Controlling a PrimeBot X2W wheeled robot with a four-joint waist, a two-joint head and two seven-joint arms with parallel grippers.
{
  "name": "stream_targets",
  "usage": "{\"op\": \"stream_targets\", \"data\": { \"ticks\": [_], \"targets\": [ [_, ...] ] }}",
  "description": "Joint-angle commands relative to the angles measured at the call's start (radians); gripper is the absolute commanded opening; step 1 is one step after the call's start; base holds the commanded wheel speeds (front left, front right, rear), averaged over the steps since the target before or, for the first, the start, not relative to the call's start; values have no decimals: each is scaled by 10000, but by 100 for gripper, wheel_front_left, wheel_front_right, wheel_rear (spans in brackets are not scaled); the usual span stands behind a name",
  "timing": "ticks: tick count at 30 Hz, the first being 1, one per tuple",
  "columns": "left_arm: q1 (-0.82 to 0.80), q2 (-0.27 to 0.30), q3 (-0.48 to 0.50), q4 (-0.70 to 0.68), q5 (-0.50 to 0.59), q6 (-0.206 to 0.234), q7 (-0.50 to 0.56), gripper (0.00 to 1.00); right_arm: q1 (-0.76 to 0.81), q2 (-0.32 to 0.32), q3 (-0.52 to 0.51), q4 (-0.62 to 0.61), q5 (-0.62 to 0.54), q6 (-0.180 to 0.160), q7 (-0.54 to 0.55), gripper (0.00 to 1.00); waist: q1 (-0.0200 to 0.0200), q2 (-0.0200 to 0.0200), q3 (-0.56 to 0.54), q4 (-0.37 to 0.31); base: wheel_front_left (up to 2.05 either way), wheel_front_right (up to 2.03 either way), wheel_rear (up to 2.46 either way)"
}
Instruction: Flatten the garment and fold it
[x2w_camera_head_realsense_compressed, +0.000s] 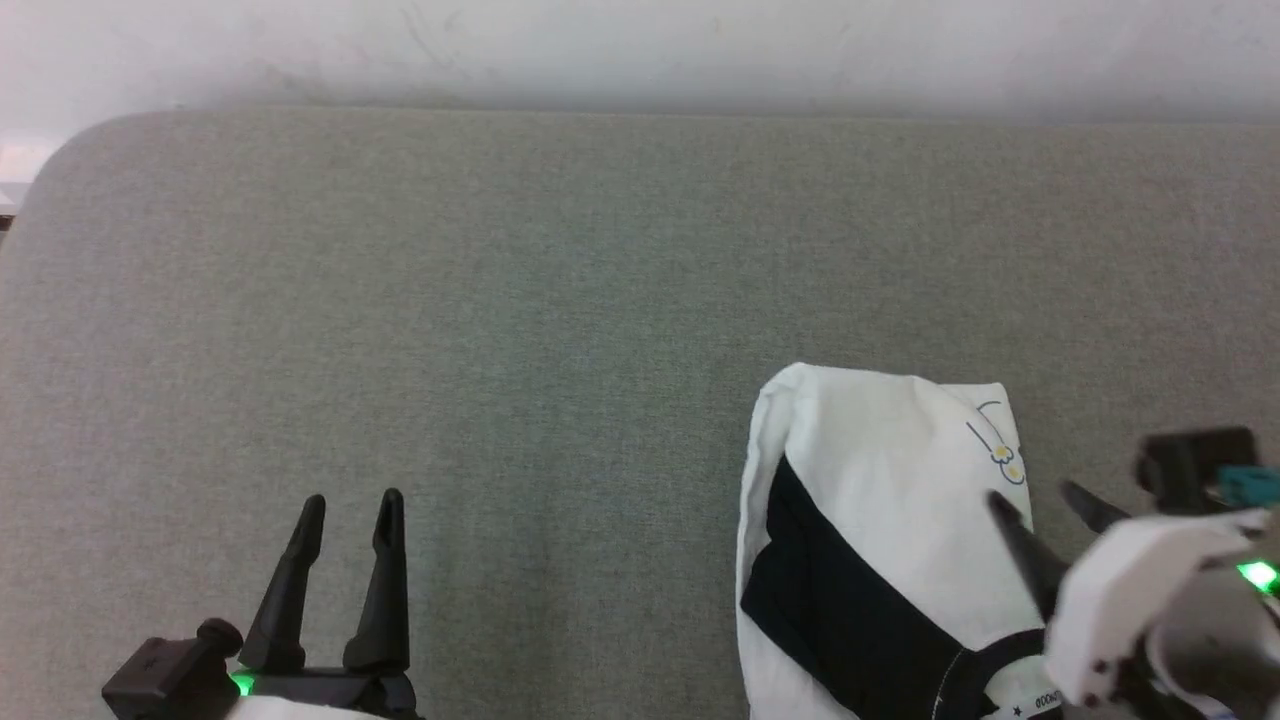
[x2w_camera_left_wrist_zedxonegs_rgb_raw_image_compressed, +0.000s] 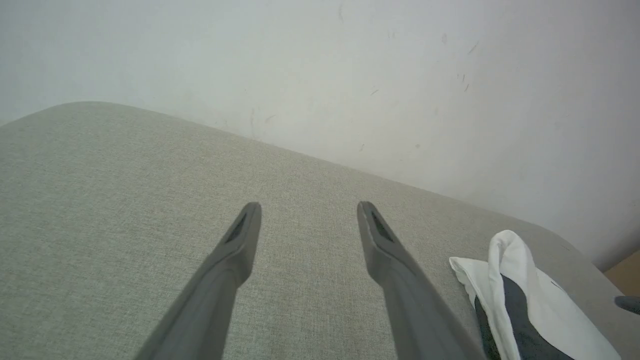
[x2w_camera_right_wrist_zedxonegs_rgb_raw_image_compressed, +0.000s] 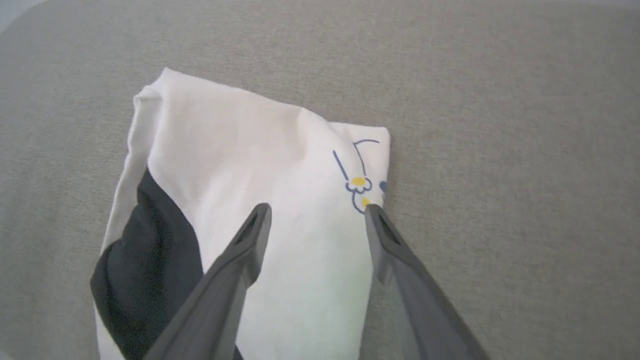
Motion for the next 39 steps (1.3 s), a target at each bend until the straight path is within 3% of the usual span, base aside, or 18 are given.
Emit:
{"op": "stream_targets", "data": {
  "ticks": [1, 8, 19, 20, 21, 22, 23, 32, 39],
  "targets": [
    [-94, 46, 21, -42, -9, 5, -17, 100, 273, -14, -282, -102, 139, -9, 55, 100, 0, 0, 136, -128, 0, 0, 0],
    [-279, 133, -14, -79, -28, -35, 75, 100, 1106, -14, -1174, 160, 641, -9, -3, 100, 0, 0, 350, -192, 0, 0, 0],
    [-273, 320, -15, -205, -30, 43, 318, 100, 712, -14, -608, 2206, 1411, -9, -1194, 100, 0, 0, 330, 180, 0, 0, 0],
    [-249, 326, -23, -218, -32, 51, 329, 100, 660, -14, -566, 2390, 1461, -9, -1228, 86, 0, 0, 311, 193, 0, 0, 0],
    [-230, 328, -38, -227, -31, 61, 343, 100, 610, -14, -549, 2579, 1528, -9, -1257, 36, 0, 0, 289, 204, 0, 0, 0],
    [-214, 325, -61, -234, -28, 72, 363, 100, 555, -14, -578, 2777, 1617, -9, -1317, 5, 0, 0, 262, 206, 0, 0, 0],
    [-205, 321, -86, -241, -27, 80, 383, 100, 495, -14, -591, 2963, 1656, -9, -1387, 0, 0, 0, 234, 202, 0, 0, 0],
    [-314, 342, -229, -354, 44, 90, 427, 100, -408, -14, -764, 3070, 855, -9, -2069, 0, 0, 0, 162, -222, 0, 0, 0],
    [-557, 472, -266, -508, 133, 60, 502, 100, -1507, -506, -1212, 2327, -181, -9, -1386, 0, 0, 0, 544, -806, 0, 0, 0]
  ]
}}
